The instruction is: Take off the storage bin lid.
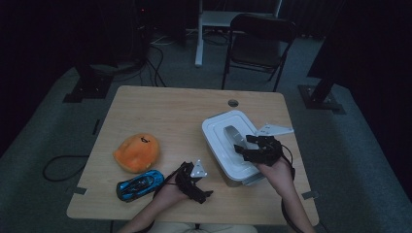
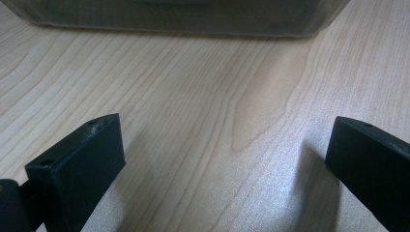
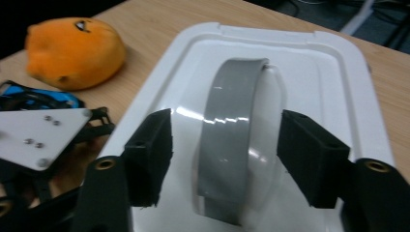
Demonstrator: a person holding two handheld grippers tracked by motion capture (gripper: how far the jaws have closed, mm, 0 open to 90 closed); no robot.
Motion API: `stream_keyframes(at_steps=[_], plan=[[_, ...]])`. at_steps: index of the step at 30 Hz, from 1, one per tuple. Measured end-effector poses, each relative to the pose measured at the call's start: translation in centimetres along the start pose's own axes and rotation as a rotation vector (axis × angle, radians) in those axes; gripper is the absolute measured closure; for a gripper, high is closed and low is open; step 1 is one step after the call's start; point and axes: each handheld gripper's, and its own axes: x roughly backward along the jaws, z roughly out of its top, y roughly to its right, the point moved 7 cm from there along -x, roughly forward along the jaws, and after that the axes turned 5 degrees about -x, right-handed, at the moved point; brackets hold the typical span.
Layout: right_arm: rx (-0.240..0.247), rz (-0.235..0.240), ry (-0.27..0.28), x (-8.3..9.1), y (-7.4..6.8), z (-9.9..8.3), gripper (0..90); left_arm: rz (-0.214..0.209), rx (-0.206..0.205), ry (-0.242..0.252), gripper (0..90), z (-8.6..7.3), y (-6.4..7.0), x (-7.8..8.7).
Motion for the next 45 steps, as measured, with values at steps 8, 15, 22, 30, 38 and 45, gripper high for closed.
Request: stream_keyframes(at_steps=[8,15,22,30,38,45], plan=[[0.005,-0.014,-0.025,-0.6,-0.2,-0.2,42.5,0.000,0.000,0.000,0.8,0.0,0.0,0.0],[0.005,-0.030,-0.041,-1.0,-0.3,-0.6,51.1,0.001,-0.002,-0.002,0.8,0.0,0.0,0.0],[0.037,-0.063,-0.058,-1.2,-0.4,-1.0,63.2,0.001,0.001,-0.001,0.9,0.0,0.0,0.0],[0.005,-0.052,-0.034,-1.1,-0.4,-1.0,67.3,0.002,-0.001,-0.003,0.8,0.0,0.0,0.0],[0.004,-0.059,0.007,-0.2,-0.7,-0.1,67.5,0.002,0.000,-0.002,0.9,0.0,0.0,0.0],[0.001,-0.069,0.027,0.5,-0.1,0.8,67.4,0.002,0.001,-0.002,0.9,0.0,0.0,0.0]])
